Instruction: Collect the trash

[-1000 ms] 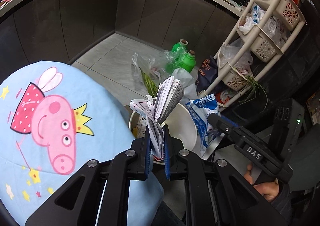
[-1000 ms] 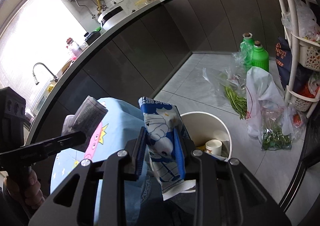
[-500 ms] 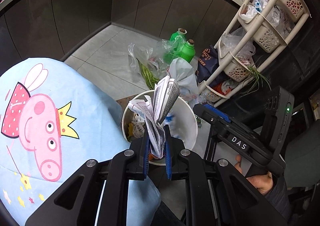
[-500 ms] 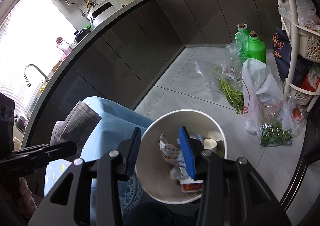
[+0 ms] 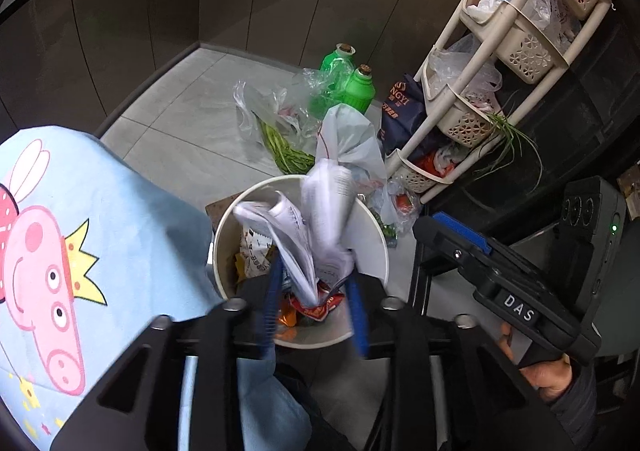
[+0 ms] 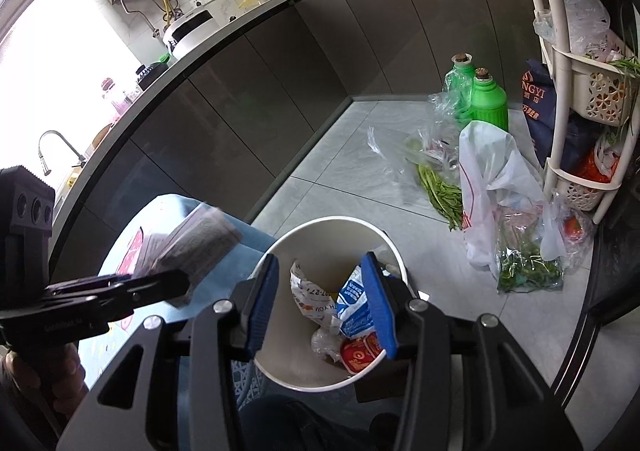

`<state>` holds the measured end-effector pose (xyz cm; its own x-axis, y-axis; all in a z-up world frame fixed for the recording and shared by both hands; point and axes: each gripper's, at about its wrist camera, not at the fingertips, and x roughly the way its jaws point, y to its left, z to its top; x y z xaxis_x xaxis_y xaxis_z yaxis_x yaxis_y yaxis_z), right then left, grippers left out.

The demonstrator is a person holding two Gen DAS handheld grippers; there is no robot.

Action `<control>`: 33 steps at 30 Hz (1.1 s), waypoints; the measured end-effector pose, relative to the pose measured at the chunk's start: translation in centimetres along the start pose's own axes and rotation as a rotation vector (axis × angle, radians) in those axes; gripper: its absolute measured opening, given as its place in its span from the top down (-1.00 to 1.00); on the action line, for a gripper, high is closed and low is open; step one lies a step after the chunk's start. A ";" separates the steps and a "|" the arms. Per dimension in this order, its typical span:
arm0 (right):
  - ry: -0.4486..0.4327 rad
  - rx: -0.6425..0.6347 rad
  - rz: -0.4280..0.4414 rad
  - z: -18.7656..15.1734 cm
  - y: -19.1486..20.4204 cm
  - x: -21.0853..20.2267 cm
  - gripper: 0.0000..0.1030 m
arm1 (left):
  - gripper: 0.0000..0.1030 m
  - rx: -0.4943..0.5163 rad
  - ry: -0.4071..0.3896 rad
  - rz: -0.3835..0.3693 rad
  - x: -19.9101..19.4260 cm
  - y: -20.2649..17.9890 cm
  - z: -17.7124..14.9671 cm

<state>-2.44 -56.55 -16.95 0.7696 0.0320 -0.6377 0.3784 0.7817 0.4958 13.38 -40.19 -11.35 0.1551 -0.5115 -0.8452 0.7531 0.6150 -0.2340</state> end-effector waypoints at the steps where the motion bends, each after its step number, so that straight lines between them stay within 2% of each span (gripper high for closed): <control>1: 0.001 0.000 0.000 -0.1 0.0 0.0 0.13 | -0.14 -0.004 -0.017 0.011 -0.2 0.0 0.1; 2: 0.003 0.000 0.000 -0.1 0.0 0.0 0.13 | -0.51 -0.015 -0.044 0.030 -0.6 0.2 0.2; 3: 0.003 0.000 0.001 -0.2 0.0 0.0 0.11 | -0.69 -0.026 -0.074 0.042 -1.1 0.2 0.2; 5: 0.004 -0.004 0.000 -0.3 0.1 0.1 0.05 | -0.81 -0.052 -0.129 0.055 -2.1 0.6 0.3; 8: 0.011 -0.016 -0.002 -0.4 0.6 0.2 -0.09 | -0.83 -0.092 -0.183 0.074 -3.3 1.4 0.4; 12: -0.001 -0.045 0.008 -0.5 1.5 0.1 -0.69 | -0.83 -0.146 -0.211 0.106 -4.2 2.3 0.4; 15: 0.000 -0.078 0.016 -0.5 2.3 0.0 -0.92 | -0.83 -0.146 -0.219 0.133 -4.8 2.3 0.3; 24: -0.005 -0.155 0.000 0.0 5.1 -1.2 -0.93 | -0.83 -0.160 -0.280 0.235 -8.4 2.3 -0.5; 33: -0.020 -0.231 -0.048 0.7 9.9 -4.4 -0.93 | -0.83 -0.237 -0.345 0.348 -14.7 3.1 -3.4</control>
<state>-1.77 -49.39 -8.85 0.7647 -0.0195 -0.6441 0.2891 0.9037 0.3159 11.26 -28.66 -1.31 0.6005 -0.3963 -0.6946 0.4614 0.8811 -0.1038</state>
